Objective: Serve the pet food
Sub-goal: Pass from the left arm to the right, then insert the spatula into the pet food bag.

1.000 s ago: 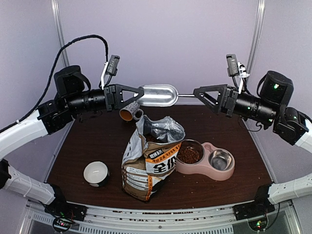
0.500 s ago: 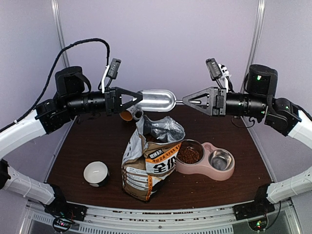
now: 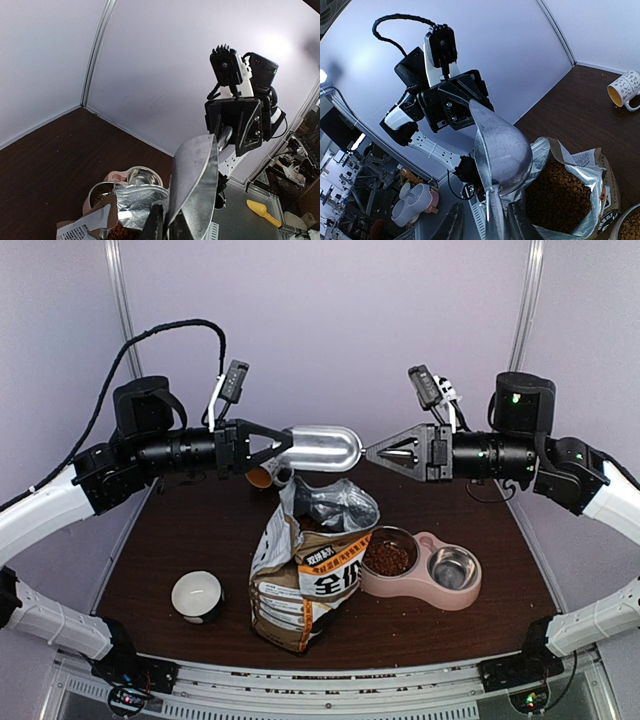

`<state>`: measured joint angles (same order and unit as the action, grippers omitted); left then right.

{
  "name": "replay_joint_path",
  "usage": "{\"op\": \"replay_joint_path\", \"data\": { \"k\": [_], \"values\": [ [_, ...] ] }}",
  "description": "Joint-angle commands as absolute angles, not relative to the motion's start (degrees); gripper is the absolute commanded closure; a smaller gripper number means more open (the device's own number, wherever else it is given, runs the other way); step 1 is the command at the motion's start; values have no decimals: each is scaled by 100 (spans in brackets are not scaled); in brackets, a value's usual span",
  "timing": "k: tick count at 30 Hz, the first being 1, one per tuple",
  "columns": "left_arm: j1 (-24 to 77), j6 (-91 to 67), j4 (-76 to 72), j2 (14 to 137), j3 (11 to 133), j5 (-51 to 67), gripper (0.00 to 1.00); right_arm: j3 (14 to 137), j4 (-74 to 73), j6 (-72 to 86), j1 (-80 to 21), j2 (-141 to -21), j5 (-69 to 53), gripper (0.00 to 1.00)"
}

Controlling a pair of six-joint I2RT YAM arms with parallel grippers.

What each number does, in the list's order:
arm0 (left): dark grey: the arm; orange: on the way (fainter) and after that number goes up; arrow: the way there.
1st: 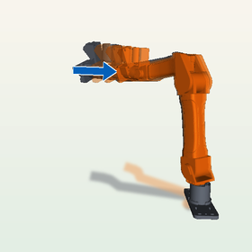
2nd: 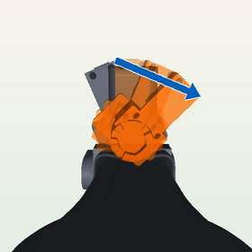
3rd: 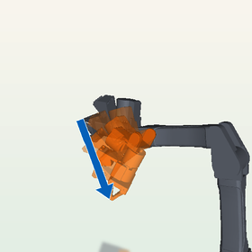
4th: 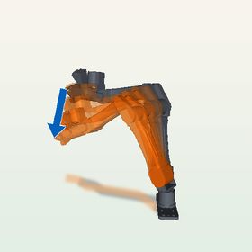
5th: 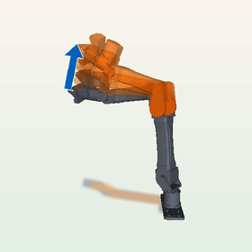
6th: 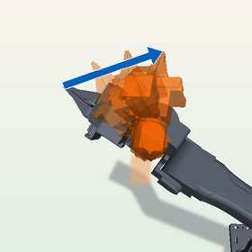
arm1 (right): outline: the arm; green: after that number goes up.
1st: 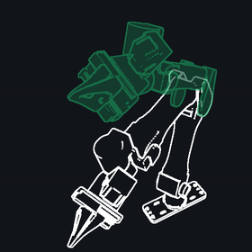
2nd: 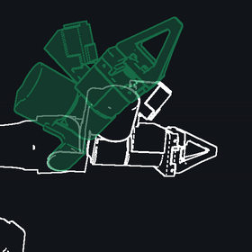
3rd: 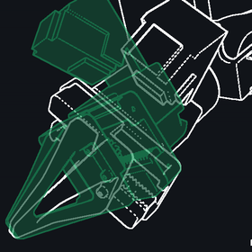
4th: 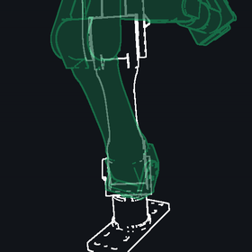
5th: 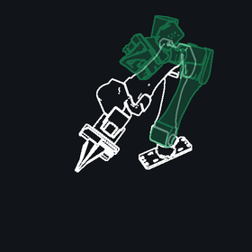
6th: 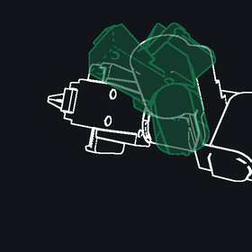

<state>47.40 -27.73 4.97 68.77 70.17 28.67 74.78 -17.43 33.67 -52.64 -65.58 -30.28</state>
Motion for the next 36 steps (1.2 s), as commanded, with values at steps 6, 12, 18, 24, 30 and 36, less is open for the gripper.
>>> {"op": "replay_joint_path", "data": {
  "k": [6,12,18,24,30,36],
  "values": [
    [4783,-2622,334,6798,7102,3014,100,7658,-1740,3366,-5276,-6587,-3112,81],
    [4781,-2602,314,6756,7058,2999,100,7558,-1718,3264,-5273,-6519,-3001,99],
    [4786,-2726,821,6642,7195,2373,49,7621,-2280,2464,-5274,-6247,-2506,100],
    [4912,-2996,3303,6833,8023,935,28,8206,-3987,1407,-5287,-6276,-1724,100],
    [5134,-3231,4058,7151,8226,1173,21,8895,-5376,634,-5595,-6613,-1480,100],
    [5273,-3117,4114,7622,8451,1454,16,9421,-6053,276,-5921,-7013,-1026,100]
  ]
}}
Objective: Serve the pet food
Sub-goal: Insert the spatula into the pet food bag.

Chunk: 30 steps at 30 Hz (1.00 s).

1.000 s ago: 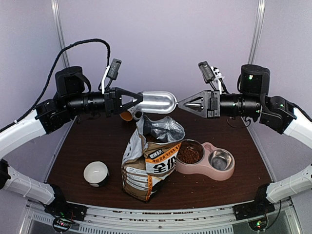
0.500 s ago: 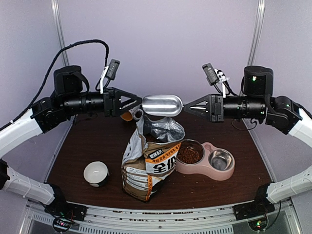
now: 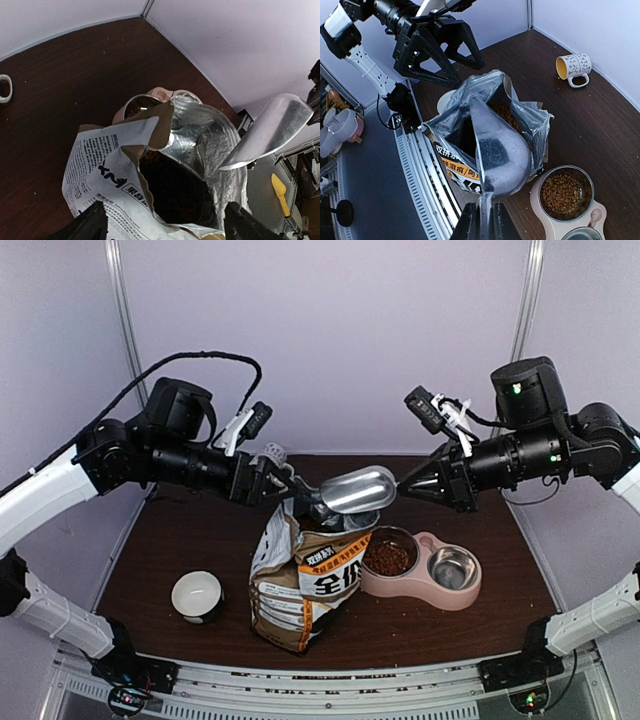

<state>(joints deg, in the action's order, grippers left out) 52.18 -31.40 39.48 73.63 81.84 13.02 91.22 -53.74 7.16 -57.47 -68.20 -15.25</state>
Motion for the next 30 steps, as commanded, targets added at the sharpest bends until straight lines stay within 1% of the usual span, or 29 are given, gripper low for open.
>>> {"op": "replay_joint_path", "data": {
  "k": [1,4,5,6,7,9,11,13,14,18,21,24,30],
  "values": [
    [5273,-3100,4118,7701,8481,1456,16,9448,-6075,273,-5981,-7074,-918,100],
    [5278,-3053,4237,7949,8605,1341,18,9574,-6170,277,-6152,-7316,-612,100],
    [5281,-3027,4247,8020,8646,1329,24,9651,-6235,292,-6200,-7423,-483,100],
    [5289,-3009,4246,8065,8675,1323,34,9739,-6313,320,-6244,-7539,-331,100],
    [5297,-2992,4245,8107,8701,1305,48,9842,-6395,354,-6267,-7679,-194,100],
    [5321,-2953,4245,8129,8732,1281,69,10037,-6558,481,-6305,-7938,73,100],
    [5345,-2903,4168,8105,8717,1337,85,10175,-6653,599,-6337,-8193,235,100],
    [5357,-2880,3910,8073,8628,1460,98,10271,-6749,774,-6369,-8520,516,100],
    [5361,-2906,3729,8058,8558,1525,100,10320,-6814,886,-6384,-8686,618,100],
    [5398,-3081,2870,8021,8159,1760,100,10286,-7038,1304,-6441,-9374,910,100],
    [5414,-3160,2290,7979,7881,1763,100,9946,-6938,1516,-6455,-9802,751,100],
    [5414,-3235,1990,7933,7645,1637,100,9623,-6392,1601,-6501,-10053,-47,100],
    [5414,-3184,1736,7833,7262,1398,100,9619,-5603,1786,-6639,-10200,-1881,100]
  ]
}}
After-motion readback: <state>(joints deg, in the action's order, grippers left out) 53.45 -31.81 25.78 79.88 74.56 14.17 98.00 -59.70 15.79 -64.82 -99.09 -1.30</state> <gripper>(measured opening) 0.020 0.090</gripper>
